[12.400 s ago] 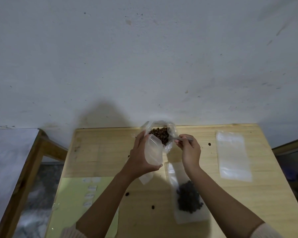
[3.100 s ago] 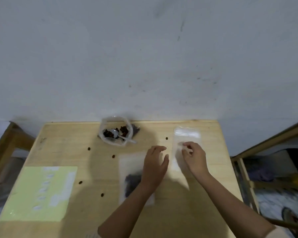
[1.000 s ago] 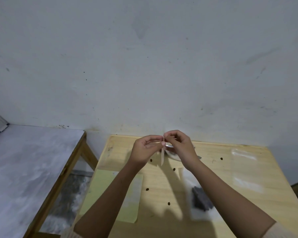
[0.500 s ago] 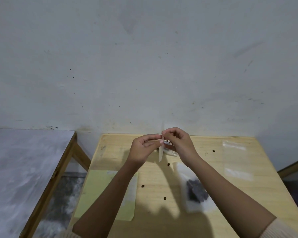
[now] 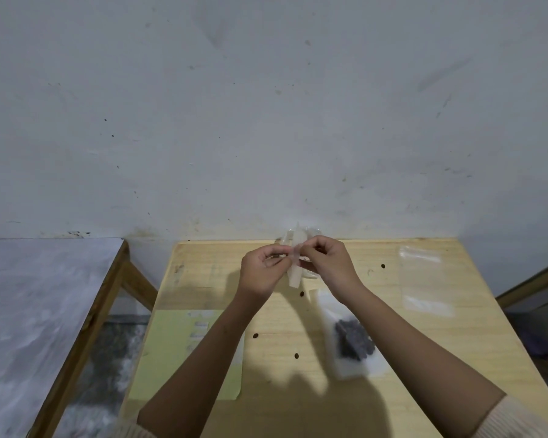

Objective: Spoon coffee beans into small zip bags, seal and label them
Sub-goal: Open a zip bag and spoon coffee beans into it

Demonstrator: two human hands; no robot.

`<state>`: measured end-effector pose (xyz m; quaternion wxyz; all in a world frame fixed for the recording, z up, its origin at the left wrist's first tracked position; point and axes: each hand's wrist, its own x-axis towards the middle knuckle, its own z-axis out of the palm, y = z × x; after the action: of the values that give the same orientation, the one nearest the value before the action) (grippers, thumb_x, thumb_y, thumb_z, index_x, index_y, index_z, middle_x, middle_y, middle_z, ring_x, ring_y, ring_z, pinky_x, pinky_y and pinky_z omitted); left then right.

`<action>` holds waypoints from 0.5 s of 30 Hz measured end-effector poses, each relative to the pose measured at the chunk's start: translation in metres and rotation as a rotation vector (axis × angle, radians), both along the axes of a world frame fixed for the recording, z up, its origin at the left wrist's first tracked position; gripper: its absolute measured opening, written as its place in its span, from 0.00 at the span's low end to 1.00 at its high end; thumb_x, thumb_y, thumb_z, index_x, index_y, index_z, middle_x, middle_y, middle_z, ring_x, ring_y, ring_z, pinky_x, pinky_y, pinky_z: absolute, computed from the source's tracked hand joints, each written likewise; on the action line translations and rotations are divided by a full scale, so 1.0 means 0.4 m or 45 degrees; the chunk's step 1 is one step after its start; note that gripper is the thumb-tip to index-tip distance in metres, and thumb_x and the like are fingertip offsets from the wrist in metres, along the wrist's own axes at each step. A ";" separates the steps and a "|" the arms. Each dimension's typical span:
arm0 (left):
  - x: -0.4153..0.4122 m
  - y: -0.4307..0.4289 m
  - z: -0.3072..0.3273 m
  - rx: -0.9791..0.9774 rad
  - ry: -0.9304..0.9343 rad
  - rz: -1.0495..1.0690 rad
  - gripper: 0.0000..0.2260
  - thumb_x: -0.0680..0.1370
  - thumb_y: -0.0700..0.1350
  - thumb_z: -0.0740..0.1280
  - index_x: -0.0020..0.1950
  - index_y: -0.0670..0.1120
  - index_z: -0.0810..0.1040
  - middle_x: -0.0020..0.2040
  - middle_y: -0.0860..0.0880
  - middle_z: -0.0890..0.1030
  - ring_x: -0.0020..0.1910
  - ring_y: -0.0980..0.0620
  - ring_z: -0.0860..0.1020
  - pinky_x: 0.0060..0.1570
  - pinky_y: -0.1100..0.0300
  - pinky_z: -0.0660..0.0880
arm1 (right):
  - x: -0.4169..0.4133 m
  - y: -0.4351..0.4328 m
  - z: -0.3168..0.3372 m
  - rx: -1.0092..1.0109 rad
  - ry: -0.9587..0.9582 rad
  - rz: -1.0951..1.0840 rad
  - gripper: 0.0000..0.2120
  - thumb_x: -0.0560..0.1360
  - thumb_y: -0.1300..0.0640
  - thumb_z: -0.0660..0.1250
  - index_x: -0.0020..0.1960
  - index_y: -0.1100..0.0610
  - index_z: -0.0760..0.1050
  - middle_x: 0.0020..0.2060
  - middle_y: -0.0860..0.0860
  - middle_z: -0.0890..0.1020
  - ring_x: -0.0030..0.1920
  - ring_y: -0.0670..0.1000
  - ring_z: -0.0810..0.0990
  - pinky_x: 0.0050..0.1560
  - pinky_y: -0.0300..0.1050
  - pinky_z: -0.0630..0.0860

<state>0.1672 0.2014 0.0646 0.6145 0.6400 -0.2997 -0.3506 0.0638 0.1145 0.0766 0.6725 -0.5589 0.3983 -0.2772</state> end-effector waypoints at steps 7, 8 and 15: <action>0.021 -0.019 -0.011 0.211 -0.369 0.023 0.06 0.75 0.37 0.66 0.38 0.41 0.80 0.35 0.46 0.81 0.37 0.46 0.81 0.47 0.48 0.80 | 0.005 -0.001 -0.009 -0.269 0.291 0.115 0.10 0.74 0.66 0.63 0.35 0.58 0.72 0.33 0.53 0.79 0.39 0.54 0.80 0.49 0.47 0.78; 0.026 -0.019 -0.015 0.232 -0.454 -0.027 0.06 0.75 0.37 0.65 0.39 0.39 0.79 0.35 0.43 0.81 0.37 0.45 0.81 0.46 0.47 0.79 | 0.007 -0.005 -0.011 -0.324 0.374 0.107 0.09 0.74 0.66 0.63 0.35 0.58 0.72 0.33 0.53 0.79 0.39 0.55 0.80 0.48 0.46 0.77; -0.004 -0.028 -0.037 0.320 -0.721 -0.016 0.09 0.76 0.39 0.61 0.38 0.36 0.74 0.33 0.38 0.78 0.35 0.40 0.77 0.40 0.44 0.76 | 0.029 -0.014 -0.013 -0.593 0.721 0.123 0.05 0.73 0.66 0.59 0.40 0.63 0.71 0.35 0.56 0.76 0.36 0.53 0.73 0.35 0.41 0.69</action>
<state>0.1655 0.1902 0.0498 0.4205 0.7813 -0.4173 -0.1966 0.0753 0.1087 0.0715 0.4027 -0.7698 0.4678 -0.1627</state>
